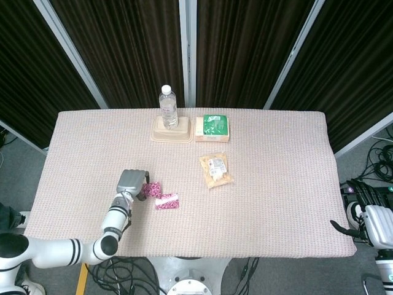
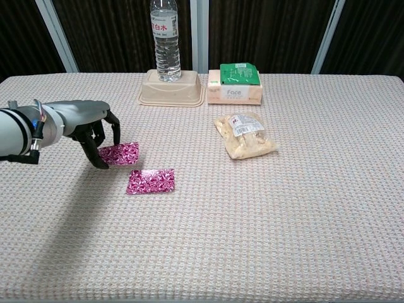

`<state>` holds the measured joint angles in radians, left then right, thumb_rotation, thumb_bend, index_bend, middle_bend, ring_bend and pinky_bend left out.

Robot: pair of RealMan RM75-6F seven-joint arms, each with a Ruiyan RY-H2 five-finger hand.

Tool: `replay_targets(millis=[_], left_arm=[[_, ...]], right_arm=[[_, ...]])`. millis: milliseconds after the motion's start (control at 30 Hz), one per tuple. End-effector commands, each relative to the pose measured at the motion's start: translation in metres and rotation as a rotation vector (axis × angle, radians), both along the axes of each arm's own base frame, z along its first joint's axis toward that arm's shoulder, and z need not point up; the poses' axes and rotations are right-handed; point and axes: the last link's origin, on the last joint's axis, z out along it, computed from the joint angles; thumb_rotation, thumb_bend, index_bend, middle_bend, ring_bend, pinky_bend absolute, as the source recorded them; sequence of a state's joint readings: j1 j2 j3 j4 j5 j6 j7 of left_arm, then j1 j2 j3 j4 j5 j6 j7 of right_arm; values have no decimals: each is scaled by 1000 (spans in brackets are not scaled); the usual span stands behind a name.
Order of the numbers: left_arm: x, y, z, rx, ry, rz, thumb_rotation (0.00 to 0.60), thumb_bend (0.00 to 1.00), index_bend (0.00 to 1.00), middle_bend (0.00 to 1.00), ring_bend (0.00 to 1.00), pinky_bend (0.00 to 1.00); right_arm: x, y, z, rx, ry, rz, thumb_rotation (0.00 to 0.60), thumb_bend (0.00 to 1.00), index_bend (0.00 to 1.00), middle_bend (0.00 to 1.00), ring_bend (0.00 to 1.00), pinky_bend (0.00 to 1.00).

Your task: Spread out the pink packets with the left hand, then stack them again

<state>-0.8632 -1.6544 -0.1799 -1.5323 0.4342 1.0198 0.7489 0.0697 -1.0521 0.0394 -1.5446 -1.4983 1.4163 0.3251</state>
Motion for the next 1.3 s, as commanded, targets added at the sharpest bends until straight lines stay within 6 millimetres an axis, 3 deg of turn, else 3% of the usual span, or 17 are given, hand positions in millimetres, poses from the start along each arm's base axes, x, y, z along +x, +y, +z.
replay_targets(millis=[33, 467, 733, 1300], left_arm=[[13, -5, -3, -20, -11, -15, 600, 218, 503, 911, 900, 970], [47, -22, -26, -81, -3, -39, 600, 218, 499, 910, 900, 970], [50, -24, -37, -89, 39, -13, 600, 218, 499, 908, 900, 970], [53, -18, -41, -86, 59, 12, 600, 218, 497, 907, 899, 969]], right_arm=[[0, 0, 0, 1, 0, -1, 491, 61, 85, 56, 0, 0], [-3, 0, -1, 4, -4, -4, 488, 61, 86, 56, 0, 0], [-5, 1, 0, 4, -8, -8, 490, 63, 86, 56, 0, 0], [-6, 1, 1, 2, -9, -9, 485, 61, 85, 56, 0, 0]])
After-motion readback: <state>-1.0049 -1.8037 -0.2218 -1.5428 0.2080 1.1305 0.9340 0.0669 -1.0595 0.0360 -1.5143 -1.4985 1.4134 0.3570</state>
